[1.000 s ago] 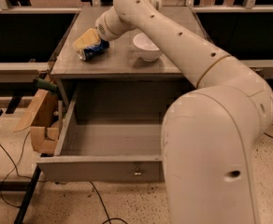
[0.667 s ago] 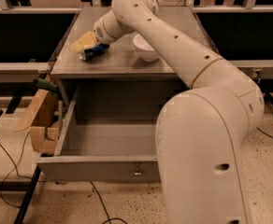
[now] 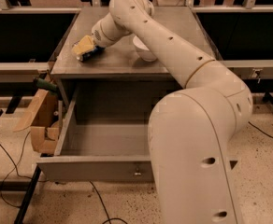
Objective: Place pepsi can into top drawer
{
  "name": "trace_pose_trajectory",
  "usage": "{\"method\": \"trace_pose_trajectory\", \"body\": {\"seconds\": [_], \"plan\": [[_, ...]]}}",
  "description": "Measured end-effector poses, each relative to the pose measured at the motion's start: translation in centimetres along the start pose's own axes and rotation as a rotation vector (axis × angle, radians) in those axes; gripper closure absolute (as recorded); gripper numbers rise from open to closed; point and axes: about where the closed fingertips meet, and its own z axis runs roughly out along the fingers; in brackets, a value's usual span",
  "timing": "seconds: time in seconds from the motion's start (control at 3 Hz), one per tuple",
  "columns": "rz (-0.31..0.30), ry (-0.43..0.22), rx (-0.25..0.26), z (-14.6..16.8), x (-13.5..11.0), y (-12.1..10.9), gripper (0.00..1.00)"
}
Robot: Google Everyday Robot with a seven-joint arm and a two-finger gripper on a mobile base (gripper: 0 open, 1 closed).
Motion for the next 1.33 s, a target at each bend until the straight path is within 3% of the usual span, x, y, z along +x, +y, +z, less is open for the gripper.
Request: {"method": "trace_pose_trajectory", "body": {"seconds": [0.67, 1.0, 1.33], "plan": [[0.0, 0.027, 0.015, 0.0, 0.2, -0.1, 0.7], [-0.047, -0.028, 0.048, -4.7, -0.6, 0.1, 0.99], [-0.095, -0.075, 0.076, -9.9, -0.4, 2.0, 1.0]]}}
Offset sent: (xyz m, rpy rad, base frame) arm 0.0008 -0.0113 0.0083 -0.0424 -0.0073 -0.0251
